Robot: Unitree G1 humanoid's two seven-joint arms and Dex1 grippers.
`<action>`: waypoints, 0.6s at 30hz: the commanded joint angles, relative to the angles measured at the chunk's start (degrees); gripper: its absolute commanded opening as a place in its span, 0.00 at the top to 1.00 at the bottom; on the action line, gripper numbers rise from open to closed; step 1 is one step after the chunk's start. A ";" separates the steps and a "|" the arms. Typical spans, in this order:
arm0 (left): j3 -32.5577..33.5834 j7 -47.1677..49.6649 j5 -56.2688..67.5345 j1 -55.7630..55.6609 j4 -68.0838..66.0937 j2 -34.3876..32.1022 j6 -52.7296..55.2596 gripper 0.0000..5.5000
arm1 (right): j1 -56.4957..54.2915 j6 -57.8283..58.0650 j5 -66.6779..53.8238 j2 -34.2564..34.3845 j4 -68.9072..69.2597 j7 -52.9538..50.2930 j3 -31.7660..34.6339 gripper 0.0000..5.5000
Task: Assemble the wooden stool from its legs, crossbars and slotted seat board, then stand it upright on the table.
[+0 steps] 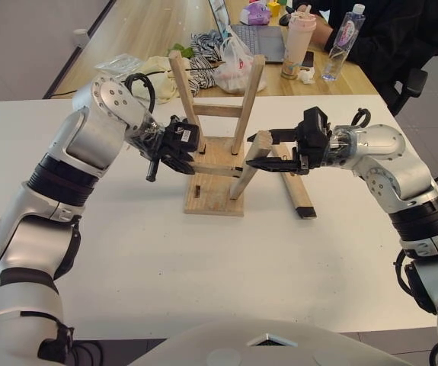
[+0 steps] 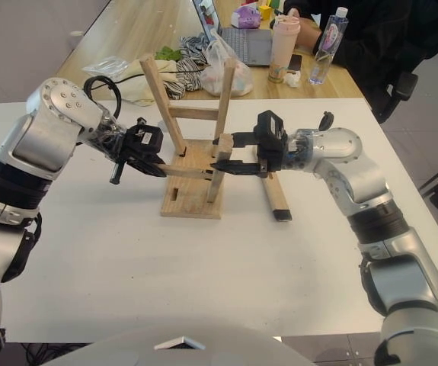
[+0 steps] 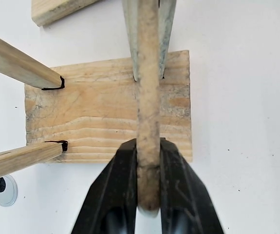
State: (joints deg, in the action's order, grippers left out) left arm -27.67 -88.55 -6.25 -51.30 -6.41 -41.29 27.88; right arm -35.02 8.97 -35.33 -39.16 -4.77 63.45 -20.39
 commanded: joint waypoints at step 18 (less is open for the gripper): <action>3.07 6.26 7.41 -2.37 6.69 14.75 -1.13 0.93 | 6.74 5.00 14.62 1.13 -2.93 0.31 -11.86 0.63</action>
State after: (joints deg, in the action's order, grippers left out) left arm -25.78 -87.22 -6.25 -50.34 -2.28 -40.41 32.16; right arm -35.19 8.88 -35.38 -39.53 -5.15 63.42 -20.20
